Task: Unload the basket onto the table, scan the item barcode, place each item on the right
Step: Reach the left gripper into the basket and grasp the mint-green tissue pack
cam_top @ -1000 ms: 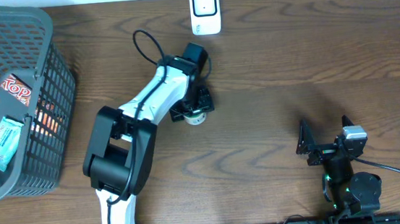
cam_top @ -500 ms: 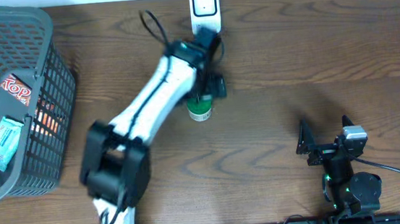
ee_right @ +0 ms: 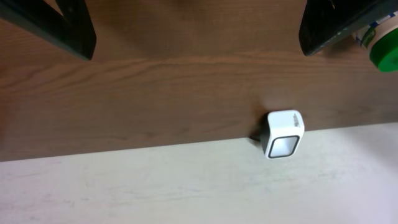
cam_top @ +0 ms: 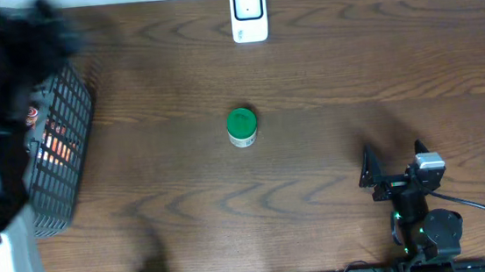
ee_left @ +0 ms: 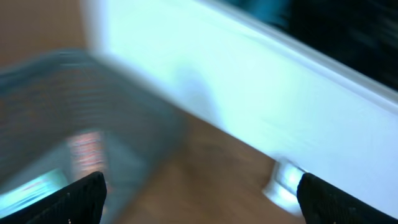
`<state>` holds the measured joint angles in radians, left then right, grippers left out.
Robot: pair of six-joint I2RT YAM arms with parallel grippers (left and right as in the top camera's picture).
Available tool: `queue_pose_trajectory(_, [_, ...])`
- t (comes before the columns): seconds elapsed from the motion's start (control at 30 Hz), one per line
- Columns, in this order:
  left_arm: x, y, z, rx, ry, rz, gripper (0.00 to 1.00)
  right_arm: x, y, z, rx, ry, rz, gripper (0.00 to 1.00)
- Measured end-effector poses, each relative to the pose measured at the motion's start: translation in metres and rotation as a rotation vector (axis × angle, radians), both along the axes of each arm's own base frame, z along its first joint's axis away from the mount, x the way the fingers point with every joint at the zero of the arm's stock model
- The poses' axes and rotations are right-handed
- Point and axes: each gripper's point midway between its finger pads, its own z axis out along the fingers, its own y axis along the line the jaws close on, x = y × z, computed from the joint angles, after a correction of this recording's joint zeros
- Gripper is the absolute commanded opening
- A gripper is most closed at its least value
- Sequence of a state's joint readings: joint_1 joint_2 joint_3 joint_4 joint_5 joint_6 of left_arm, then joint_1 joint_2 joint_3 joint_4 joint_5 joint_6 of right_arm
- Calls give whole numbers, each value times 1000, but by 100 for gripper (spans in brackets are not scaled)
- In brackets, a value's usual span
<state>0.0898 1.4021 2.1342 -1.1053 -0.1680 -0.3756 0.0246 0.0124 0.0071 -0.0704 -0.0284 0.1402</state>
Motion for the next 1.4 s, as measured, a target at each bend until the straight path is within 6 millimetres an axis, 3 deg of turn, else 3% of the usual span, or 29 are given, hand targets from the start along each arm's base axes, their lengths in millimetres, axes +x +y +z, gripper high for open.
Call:
queue_pose_trajectory(0.1, [-16,76,-27,-37,87,258,98,0,0,0,0,0,0,99])
queue_pose_trajectory(0.2, [-28,129,-78,-100,262,431,98,0,0,0,0,0,0,99])
queue_pose_trajectory(0.37, [-34,175,-166,-248,521,584,98,0,0,0,0,0,0,99])
queue_pose_trajectory(0.6, [-11,189,-261,-381,741,614,98,0,0,0,0,0,0,99])
queue_pose_trajectory(0.87, [14,202,-337,-454,835,656,98,0,0,0,0,0,0,99])
queue_pose_trajectory(1.03, [21,208,-376,-467,890,666,98,0,0,0,0,0,0,99])
queue_pose_trajectory(1.2, [13,218,-408,-414,981,708,98,0,0,0,0,0,0,99])
queue_pose_trajectory(1.4, [7,228,-434,-358,1049,739,98,0,0,0,0,0,0,99])
